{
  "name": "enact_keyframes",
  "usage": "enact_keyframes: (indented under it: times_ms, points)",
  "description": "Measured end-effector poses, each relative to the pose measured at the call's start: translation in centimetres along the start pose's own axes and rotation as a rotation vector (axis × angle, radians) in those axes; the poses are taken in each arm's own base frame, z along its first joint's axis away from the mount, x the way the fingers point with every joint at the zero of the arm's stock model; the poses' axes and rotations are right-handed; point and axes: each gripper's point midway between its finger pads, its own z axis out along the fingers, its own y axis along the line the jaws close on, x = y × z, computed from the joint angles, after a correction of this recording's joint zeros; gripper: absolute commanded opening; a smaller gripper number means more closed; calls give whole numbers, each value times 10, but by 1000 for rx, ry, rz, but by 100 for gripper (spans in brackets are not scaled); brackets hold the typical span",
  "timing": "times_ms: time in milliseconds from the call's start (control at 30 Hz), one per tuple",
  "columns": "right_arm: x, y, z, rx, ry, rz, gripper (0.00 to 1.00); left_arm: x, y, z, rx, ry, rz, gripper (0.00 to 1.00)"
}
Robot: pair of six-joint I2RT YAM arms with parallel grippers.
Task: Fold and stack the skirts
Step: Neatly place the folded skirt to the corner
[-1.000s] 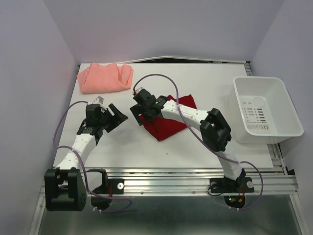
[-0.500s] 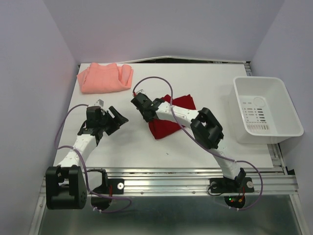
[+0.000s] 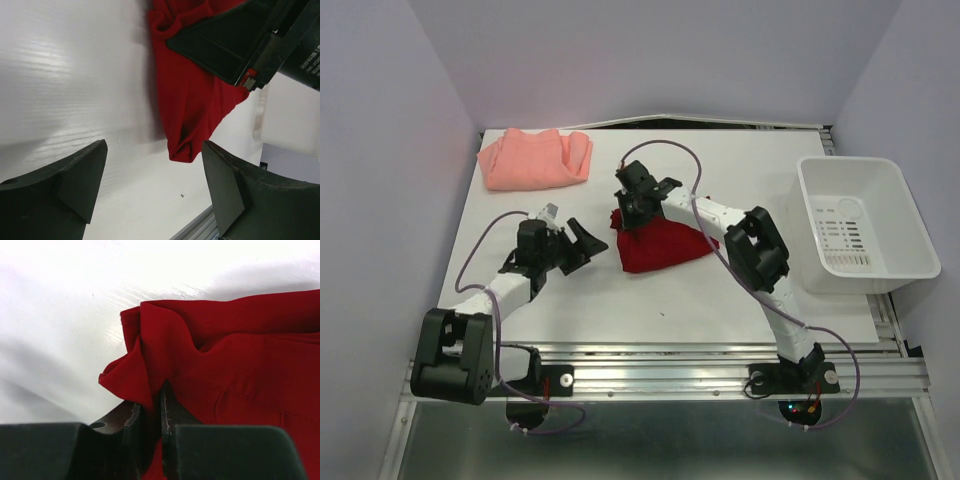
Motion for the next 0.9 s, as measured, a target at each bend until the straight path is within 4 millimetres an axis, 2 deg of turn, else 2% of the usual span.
enact_keyframes:
  times_ms: [67, 133, 300, 367, 500, 567, 900]
  points:
    - [-3, 0, -1, -26, 5, 38, 1, 7, -7, 8, 21, 16, 6, 91]
    - [-7, 0, -2, -51, 6, 70, 1, 13, -11, 18, 30, 33, 7, 98]
    - [-16, 1, -4, -95, 2, 142, 1, 22, -18, 47, 14, 75, 15, 98]
    - [-20, 5, -4, -112, -6, 157, 1, 20, -27, 54, 31, 73, 25, 98]
    - [-25, 14, -6, -151, -20, 187, 1, 11, -59, 62, 119, 38, 52, 98]
    - [-29, 17, -8, -166, -27, 200, 1, 8, -65, 66, 138, 28, 56, 99]
    - [-38, 14, -8, -167, -47, 277, 1, 13, -48, 97, 86, 50, 2, 92]
